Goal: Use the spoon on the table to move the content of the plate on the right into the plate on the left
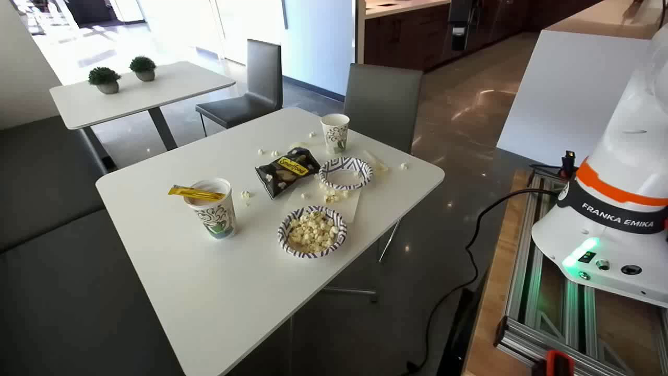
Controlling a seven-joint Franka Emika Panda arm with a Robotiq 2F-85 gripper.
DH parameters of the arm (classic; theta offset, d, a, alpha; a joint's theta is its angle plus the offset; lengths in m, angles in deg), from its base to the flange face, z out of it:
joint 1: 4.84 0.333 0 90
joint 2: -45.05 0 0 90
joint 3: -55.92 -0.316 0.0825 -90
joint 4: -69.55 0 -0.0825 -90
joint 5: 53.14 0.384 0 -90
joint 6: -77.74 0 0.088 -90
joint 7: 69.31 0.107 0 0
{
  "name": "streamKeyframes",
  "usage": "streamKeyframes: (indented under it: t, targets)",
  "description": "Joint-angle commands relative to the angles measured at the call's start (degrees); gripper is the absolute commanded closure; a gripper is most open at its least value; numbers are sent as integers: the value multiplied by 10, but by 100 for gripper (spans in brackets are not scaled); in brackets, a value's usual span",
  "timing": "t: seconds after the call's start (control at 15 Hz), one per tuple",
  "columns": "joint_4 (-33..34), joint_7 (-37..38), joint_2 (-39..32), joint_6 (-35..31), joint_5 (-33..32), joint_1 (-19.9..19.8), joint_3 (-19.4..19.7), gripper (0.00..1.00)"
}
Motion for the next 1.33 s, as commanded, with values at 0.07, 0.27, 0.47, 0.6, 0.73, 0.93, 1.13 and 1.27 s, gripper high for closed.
streamKeyframes:
  t: [0.07, 0.27, 0.47, 0.6, 0.73, 0.93, 1.13, 1.27]
  targets:
    - [1, 3, 0, 2, -3, 5, 4, 0]
    - [1, 3, 0, 2, -3, 5, 4, 0]
    - [1, 3, 0, 2, -3, 5, 4, 0]
    - [1, 3, 0, 2, -3, 5, 4, 0]
    - [1, 3, 0, 2, -3, 5, 4, 0]
    - [63, 38, -88, 53, 19, 2, -12, 0]
    - [110, 69, -170, 76, 42, 1, -16, 0]
    - [137, 94, -229, 69, 70, 1, -16, 0]
